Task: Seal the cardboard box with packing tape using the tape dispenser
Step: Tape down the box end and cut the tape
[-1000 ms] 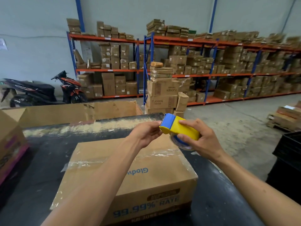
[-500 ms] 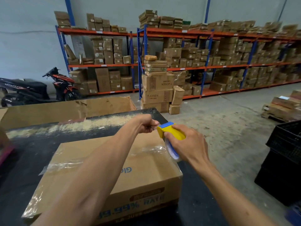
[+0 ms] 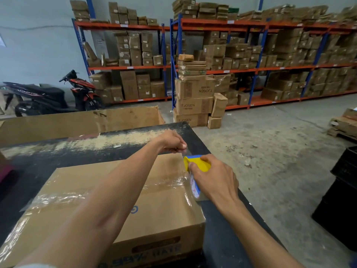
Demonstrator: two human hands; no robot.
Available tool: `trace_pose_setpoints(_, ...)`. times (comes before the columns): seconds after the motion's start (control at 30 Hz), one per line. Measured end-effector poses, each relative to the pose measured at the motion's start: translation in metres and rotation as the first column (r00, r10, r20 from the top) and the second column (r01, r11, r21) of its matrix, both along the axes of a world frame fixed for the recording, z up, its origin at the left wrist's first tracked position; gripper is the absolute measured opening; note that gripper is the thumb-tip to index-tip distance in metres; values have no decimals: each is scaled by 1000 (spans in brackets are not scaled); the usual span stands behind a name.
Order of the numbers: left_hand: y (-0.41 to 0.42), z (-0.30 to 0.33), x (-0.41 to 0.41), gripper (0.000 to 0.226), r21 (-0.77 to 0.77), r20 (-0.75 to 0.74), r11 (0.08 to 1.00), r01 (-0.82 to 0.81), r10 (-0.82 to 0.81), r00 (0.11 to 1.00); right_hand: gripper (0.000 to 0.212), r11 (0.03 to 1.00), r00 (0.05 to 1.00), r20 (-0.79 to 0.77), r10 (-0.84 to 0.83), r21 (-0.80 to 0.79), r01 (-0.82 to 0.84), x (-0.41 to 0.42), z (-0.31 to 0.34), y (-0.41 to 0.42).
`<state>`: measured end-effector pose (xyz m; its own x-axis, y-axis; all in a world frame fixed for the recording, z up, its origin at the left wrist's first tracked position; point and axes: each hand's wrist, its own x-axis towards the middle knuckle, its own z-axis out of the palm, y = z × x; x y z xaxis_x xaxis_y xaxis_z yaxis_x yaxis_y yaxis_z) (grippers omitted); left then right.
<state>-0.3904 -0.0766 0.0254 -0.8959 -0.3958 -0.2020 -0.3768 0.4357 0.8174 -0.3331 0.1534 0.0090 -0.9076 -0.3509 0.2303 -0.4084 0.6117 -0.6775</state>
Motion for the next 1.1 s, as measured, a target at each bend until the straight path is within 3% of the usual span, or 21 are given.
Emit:
trace_pose_setpoints(0.2,-10,-16,-16,11,-292,61,952,88,-74,995,43,998,994,106,20,63,-27,-16,5,-14)
trace_pose_setpoints(0.63,-28,-45,-30,16,-389,34,917,84,-77,996,46,987,989,148,3,155,-26,-26,17,-32)
trace_pose_setpoints(0.67,-30,-47,-30,26,-441,5,894,78,-84,996,46,986,989,151,1,162,-26,-26,18,-33)
trace_pose_setpoints(0.77,-37,-55,-23,89,-698,-138,715,-28,-96,986,47,983,987,161,-2,179,-27,-24,20,-35)
trace_pose_setpoints(0.83,-36,-55,-14,83,-794,-242,606,-42,-253,937,47,981,987,161,0,192,-31,-23,21,-36)
trace_pose_setpoints(0.9,-37,-57,-5,48,-806,-273,588,71,-474,837,47,978,987,159,1,204,-34,-23,22,-36)
trace_pose_setpoints(0.97,-37,-60,4,34,-756,-140,588,290,-577,805,45,976,988,155,2,215,-36,-24,22,-36)
trace_pose_setpoints(1.03,-40,-70,12,41,-684,76,554,475,-594,801,43,972,988,151,10,231,-45,-24,22,-37)
trace_pose_setpoints(1.1,-43,-79,18,48,-649,169,540,535,-584,794,43,966,990,143,17,253,-53,-23,23,-39)
